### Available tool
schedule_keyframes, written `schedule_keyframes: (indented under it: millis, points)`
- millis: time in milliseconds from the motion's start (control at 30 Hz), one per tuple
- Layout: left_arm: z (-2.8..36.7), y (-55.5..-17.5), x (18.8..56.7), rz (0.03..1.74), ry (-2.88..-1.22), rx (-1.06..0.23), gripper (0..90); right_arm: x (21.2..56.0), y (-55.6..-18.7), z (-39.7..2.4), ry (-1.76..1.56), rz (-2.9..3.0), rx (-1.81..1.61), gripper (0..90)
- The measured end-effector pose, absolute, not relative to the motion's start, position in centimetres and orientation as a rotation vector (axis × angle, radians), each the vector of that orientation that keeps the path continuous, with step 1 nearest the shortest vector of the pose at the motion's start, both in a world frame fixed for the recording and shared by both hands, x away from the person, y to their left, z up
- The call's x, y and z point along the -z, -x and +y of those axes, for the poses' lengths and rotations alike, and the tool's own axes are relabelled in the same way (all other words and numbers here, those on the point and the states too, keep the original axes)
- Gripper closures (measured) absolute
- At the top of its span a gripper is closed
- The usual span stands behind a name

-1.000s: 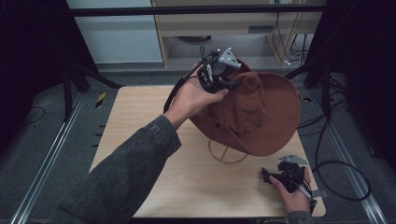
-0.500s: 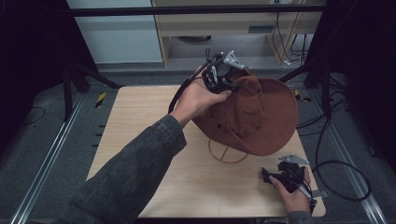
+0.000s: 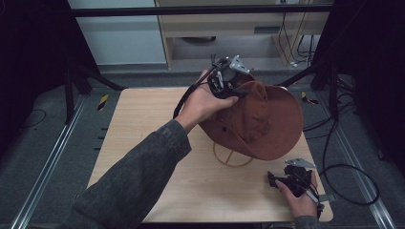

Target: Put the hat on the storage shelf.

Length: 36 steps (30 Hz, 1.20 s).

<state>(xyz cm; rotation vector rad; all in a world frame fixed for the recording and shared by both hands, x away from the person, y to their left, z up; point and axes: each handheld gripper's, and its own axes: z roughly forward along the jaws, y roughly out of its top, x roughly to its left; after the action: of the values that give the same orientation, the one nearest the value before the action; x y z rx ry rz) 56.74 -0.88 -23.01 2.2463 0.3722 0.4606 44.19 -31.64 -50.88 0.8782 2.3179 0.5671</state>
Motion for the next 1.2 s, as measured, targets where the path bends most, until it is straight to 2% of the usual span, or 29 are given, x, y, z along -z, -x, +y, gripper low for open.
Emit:
schedule_keyframes:
  millis: [133,267,833,933,1200]
  points:
    - [-0.5,-56.7,23.1,0.382,-2.233,-0.466,61.7,50.9,-44.2,-31.6,-0.878,2.318,-0.567,0.8]
    - [-0.3,-56.5,23.0,0.383,-2.222,-0.470,57.8,50.9,-44.2,-31.6,-0.878,2.318,-0.567,0.8]
    - [1.6,-54.8,21.1,0.420,-2.175,-0.479,17.0,50.9,-44.2,-31.6,-0.878,2.318,-0.567,0.8]
    - [2.9,-54.3,20.6,0.431,-2.157,-0.466,13.3,50.9,-44.2,-31.6,-0.878,2.318,-0.567,0.8]
    - [7.2,-52.9,19.5,0.463,-2.112,-0.503,10.6,50.9,-44.2,-31.6,-0.878,2.318,-0.567,0.8]
